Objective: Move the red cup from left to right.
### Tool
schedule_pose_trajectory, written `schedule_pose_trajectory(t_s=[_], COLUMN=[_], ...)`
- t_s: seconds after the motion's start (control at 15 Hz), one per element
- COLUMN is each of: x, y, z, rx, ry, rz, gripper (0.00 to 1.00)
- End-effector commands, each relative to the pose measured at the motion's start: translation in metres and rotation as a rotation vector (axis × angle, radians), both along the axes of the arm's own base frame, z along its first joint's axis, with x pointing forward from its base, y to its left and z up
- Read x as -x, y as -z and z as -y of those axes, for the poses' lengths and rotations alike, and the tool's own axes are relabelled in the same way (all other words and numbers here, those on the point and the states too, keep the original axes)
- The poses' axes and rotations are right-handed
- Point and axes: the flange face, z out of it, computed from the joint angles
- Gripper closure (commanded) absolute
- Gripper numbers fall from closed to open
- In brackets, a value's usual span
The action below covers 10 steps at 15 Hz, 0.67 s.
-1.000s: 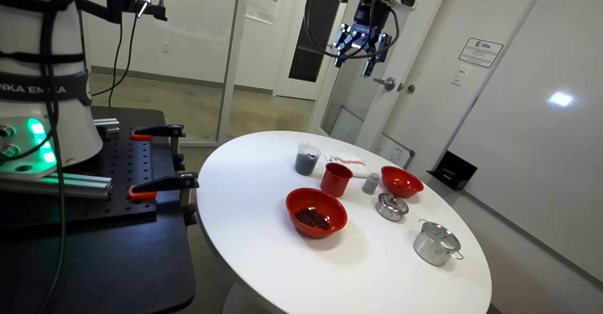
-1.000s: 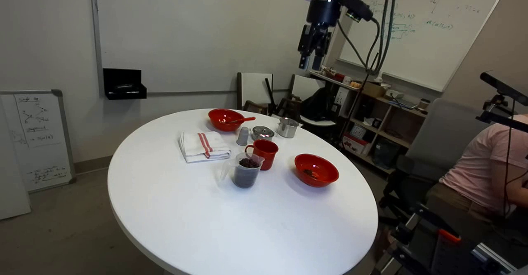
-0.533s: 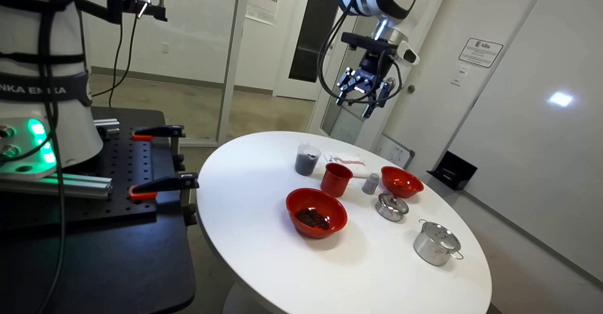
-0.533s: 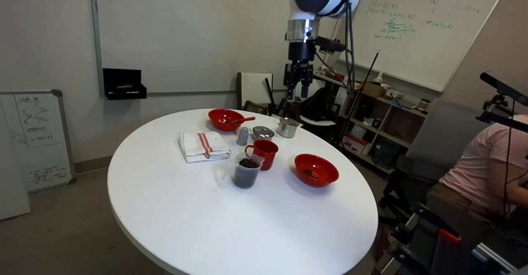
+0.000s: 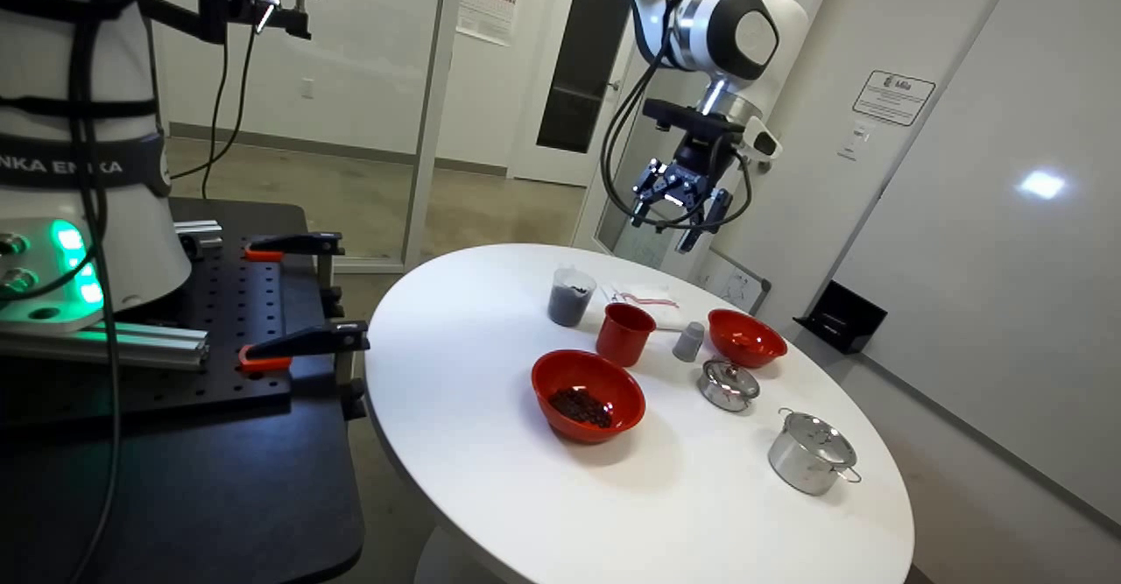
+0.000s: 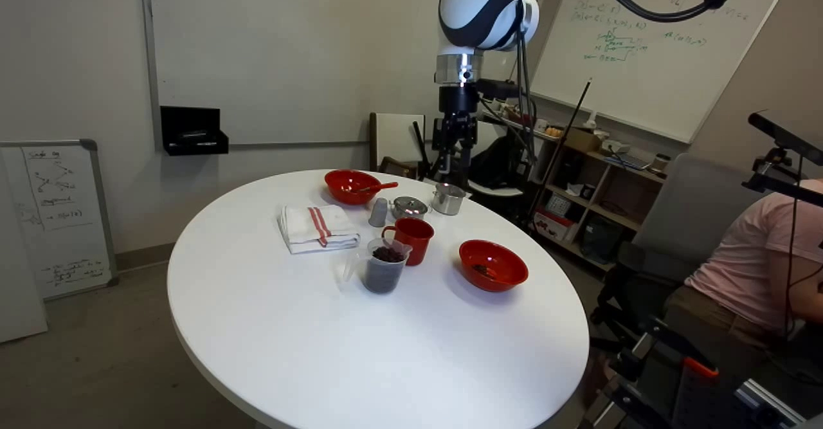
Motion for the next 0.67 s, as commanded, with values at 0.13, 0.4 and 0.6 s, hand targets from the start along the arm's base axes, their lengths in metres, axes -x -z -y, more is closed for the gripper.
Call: schedule_pose_trajectory(t_s=[0.13, 0.4, 0.6], x=[-0.019, -0.04, -0.053], y=[0.035, 0.058, 0.07], z=[-0.01, -0.016, -0.007], rx=[0.041, 0.019, 0.025], ry=[0.064, 0.046, 0.046], rz=[0.008, 0.068, 0.099], gripper=[0.0, 0.0, 0.0])
